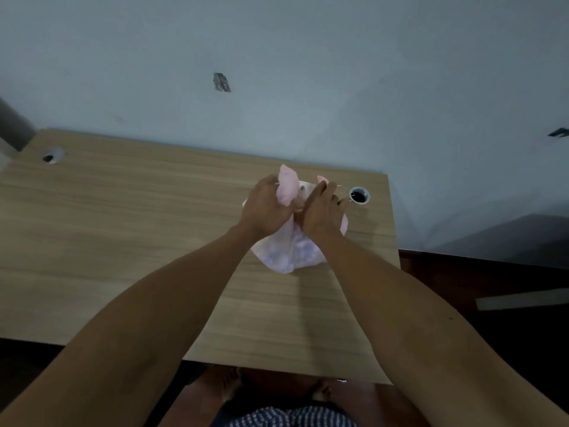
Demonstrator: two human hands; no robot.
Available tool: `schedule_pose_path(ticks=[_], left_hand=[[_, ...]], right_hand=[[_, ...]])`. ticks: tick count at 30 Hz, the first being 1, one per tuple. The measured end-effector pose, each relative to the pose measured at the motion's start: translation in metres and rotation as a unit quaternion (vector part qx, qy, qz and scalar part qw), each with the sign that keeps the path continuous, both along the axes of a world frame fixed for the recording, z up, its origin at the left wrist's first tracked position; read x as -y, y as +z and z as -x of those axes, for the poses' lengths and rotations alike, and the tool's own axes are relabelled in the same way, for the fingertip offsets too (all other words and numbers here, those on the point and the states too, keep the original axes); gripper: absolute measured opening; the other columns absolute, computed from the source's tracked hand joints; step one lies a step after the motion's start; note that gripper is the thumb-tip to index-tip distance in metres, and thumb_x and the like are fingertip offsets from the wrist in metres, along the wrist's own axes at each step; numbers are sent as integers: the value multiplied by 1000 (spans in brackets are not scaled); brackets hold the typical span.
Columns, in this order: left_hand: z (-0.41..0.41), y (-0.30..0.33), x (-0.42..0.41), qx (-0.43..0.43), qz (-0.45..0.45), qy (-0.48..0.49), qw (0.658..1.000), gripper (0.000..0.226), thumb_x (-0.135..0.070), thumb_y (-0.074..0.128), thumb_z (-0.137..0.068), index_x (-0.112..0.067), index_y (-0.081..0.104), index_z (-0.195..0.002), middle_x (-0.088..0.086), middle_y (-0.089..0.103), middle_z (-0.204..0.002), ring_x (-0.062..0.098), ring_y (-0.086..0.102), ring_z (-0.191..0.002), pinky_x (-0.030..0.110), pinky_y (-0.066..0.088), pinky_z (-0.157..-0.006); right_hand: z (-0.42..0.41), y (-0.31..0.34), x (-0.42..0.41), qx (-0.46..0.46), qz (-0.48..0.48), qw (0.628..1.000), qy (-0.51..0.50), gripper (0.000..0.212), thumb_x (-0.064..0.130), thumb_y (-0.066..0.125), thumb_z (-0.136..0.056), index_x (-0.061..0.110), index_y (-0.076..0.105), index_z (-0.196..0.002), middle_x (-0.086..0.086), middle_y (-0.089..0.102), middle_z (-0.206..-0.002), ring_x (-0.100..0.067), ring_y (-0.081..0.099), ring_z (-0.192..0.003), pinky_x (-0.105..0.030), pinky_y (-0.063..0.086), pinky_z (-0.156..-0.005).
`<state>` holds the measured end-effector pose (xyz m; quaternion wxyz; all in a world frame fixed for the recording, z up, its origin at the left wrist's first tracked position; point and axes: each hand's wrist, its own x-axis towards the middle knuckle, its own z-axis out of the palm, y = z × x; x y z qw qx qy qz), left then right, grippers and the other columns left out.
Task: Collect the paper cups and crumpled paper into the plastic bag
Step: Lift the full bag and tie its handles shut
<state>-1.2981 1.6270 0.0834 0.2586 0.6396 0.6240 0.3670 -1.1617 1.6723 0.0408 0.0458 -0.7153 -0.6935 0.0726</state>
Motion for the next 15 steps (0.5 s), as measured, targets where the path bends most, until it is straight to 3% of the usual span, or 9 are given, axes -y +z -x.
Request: schedule_pose_path(ticks=[2,3,5,7,9,11,13,15], left_hand=[[-12,2,1,8,36,17,999,15,-42,49,-79,-34,57,-69,-13,64,-69,20,67,-76,36,53,-71],[-17,1,1,11,42,27,999,15,-43,49,-83,-36,56,-71,-16,63,-68,16,66,-75,33,52,-70],[-25,-3,-1,22,38,48,998,8,-28,57,-90,-35,55,-86,-13,66,-77,15,64,-76,30,50,-70],[-29,-4,-3,36,35,81,995,20,-14,62,-91,-29,52,-99,-6,64,-84,10,58,-72,23,45,-66],[-32,-1,-5,40,10,107,993,18,-12,60,-93,-27,49,-95,-9,58,-80,5,51,-67,19,40,-61],[-34,0,-8,30,-18,129,991,14,-16,57,-93,-20,47,-85,-8,54,-77,10,51,-68,22,36,-62],[-37,0,-13,37,-15,158,987,14,-17,62,-89,-9,49,-89,2,52,-90,17,46,-78,23,30,-67],[-42,0,-16,41,-24,148,988,18,-10,59,-89,1,53,-102,11,50,-105,16,40,-85,20,29,-71]], right_hand=[[-3,-3,7,13,-7,1000,6,77,51,54,-91,5,31,-148,-12,42,-131,-32,61,-104,-45,33,-95],[-5,-5,10,25,-11,1000,10,75,50,53,-91,6,32,-148,-12,43,-130,-32,61,-103,-45,34,-92],[-10,-9,14,35,-20,999,24,71,47,53,-92,6,33,-147,-12,43,-129,-32,62,-104,-43,34,-87],[-17,-13,13,-1,-28,998,53,77,49,57,-90,9,30,-151,-11,42,-133,-30,62,-109,-43,35,-89],[-25,-8,12,-78,-17,992,99,85,51,60,-86,17,26,-155,-7,40,-141,-27,57,-119,-46,36,-99],[-32,0,8,-187,-16,976,108,74,31,57,-87,24,30,-156,-4,43,-141,-23,51,-129,-46,36,-105],[-38,6,1,-308,-31,948,78,70,11,51,-86,28,42,-153,-4,54,-138,-20,53,-128,-45,42,-108],[-40,15,-5,-436,-25,899,38,64,10,51,-85,28,54,-146,3,63,-137,-15,60,-125,-45,48,-108]])
